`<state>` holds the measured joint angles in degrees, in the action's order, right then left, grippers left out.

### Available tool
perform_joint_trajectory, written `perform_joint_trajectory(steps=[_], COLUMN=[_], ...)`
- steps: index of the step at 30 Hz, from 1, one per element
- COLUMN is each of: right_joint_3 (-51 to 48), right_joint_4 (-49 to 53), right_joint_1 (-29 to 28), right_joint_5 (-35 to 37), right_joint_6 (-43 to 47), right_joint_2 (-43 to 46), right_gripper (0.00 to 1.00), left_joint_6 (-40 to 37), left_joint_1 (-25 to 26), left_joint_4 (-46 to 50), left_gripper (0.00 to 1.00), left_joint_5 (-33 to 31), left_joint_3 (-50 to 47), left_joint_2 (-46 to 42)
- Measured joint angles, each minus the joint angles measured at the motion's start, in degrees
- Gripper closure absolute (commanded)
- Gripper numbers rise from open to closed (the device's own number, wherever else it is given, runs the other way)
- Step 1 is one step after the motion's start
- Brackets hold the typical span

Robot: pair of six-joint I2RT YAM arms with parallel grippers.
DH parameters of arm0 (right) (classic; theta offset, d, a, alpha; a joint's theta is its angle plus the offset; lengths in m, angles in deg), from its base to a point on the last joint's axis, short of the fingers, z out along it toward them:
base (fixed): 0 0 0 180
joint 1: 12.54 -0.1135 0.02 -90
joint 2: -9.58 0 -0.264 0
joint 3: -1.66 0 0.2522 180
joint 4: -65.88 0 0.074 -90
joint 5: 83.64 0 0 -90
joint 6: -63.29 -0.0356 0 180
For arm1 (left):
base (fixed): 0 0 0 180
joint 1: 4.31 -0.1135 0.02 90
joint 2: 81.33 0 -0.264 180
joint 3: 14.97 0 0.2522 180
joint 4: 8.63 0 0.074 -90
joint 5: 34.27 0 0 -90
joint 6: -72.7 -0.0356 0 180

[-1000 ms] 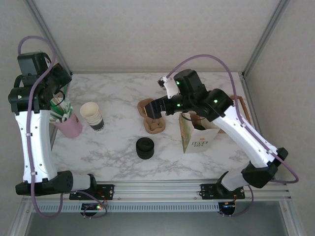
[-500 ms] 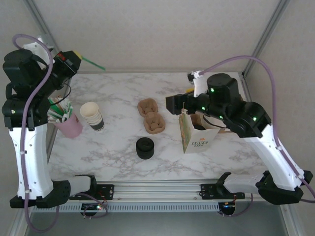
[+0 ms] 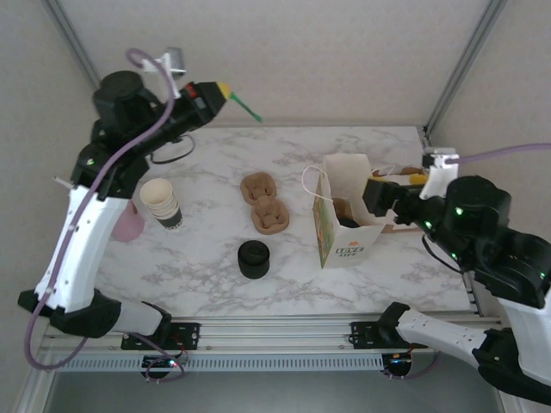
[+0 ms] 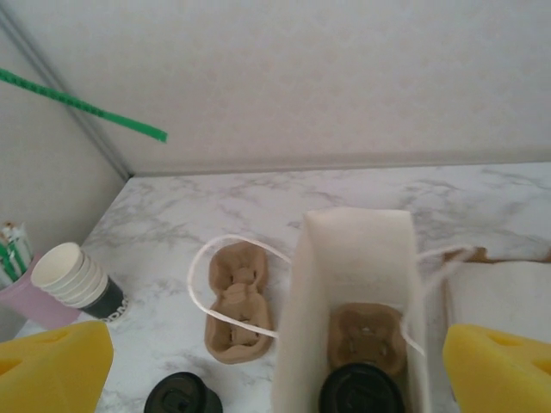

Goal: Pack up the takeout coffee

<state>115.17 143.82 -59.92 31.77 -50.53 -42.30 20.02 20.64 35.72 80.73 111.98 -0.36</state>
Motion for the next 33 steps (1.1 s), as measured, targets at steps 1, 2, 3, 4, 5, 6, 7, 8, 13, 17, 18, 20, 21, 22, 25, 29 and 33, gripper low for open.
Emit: perform_joint_trajectory(steps=[1, 2, 3, 4, 5, 6, 7, 8, 13, 17, 18, 20, 21, 22, 25, 29, 33], right_joint_3=[-0.3, -0.9, -1.6, -2.1, -2.8, -3.3, -3.7, -4.3, -6.8, -9.2, -9.7, -10.5, -10.9, -11.1, -11.5, -12.1, -12.1], right_joint_4=[0.7, 1.4, 2.3, 3.1, 4.0, 4.8, 5.5, 6.2, 8.5, 9.4, 9.5, 9.7, 9.8, 9.8, 9.8, 9.8, 9.7], right_joint_1=[0.0, 0.0, 0.0, 0.0, 0.0, 0.0, 0.0, 0.0, 0.0, 0.0, 0.0, 0.0, 0.0, 0.0, 0.0, 0.0, 0.0], right_joint_5=[0.7, 1.5, 2.3, 2.8, 3.5, 4.2, 4.7, 5.1, 6.8, 8.0, 8.1, 8.1, 8.1, 8.1, 8.1, 8.5, 8.7], right_joint_6=[-0.6, -1.3, -1.9, -2.6, -3.1, -3.8, -4.3, -4.8, -6.4, -7.2, -7.2, -7.2, -7.2, -7.1, -7.1, -7.1, -7.1], right_joint_2=[0.8, 1.8, 2.6, 3.1, 3.7, 4.1, 4.5, 5.0, 7.1, 8.3, 8.5, 8.5, 8.4, 8.4, 8.2, 8.1, 8.1], right_gripper=[0.01, 0.01, 0.01, 0.01, 0.01, 0.01, 0.01, 0.01, 0.01, 0.01, 0.01, 0.01, 0.01, 0.01, 0.01, 0.01, 0.01], left_joint_6=[0.0, -0.2, -0.4, -0.6, -1.0, -1.3, -1.5, -1.7, -2.4, -2.4, -2.4, -2.4, -2.4, -2.4, -2.8, -3.2, -3.5], left_joint_1=[1.7, 3.5, 5.4, 7.0, 8.9, 10.6, 12.2, 13.6, 19.4, 22.3, 22.8, 23.3, 23.3, 23.3, 23.3, 23.3, 23.3], left_joint_4=[-0.1, 0.0, 0.1, 0.3, 0.5, 0.8, 1.4, 1.6, 2.6, 2.7, 2.8, 3.2, 3.4, 3.8, 5.5, 6.6, 7.0], left_gripper=[1.00, 1.00, 1.00, 1.00, 1.00, 1.00, 1.00, 1.00, 1.00, 1.00, 1.00, 1.00, 1.00, 1.00, 1.00, 1.00, 1.00], left_joint_5=[-0.4, -0.7, -1.0, -1.2, -1.5, -1.7, -1.9, -1.9, -2.1, -2.2, -2.3, -2.5, -2.7, -3.1, -4.9, -6.2, -6.7], left_joint_3=[1.4, 3.1, 5.5, 7.7, 10.6, 13.4, 16.5, 19.1, 28.1, 29.2, 29.2, 29.2, 29.2, 29.2, 29.2, 29.3, 29.6], left_joint_2=[1.7, 3.7, 6.1, 8.0, 10.4, 12.7, 14.9, 17.0, 24.6, 28.0, 28.9, 30.3, 30.9, 31.5, 32.7, 32.8, 32.7])
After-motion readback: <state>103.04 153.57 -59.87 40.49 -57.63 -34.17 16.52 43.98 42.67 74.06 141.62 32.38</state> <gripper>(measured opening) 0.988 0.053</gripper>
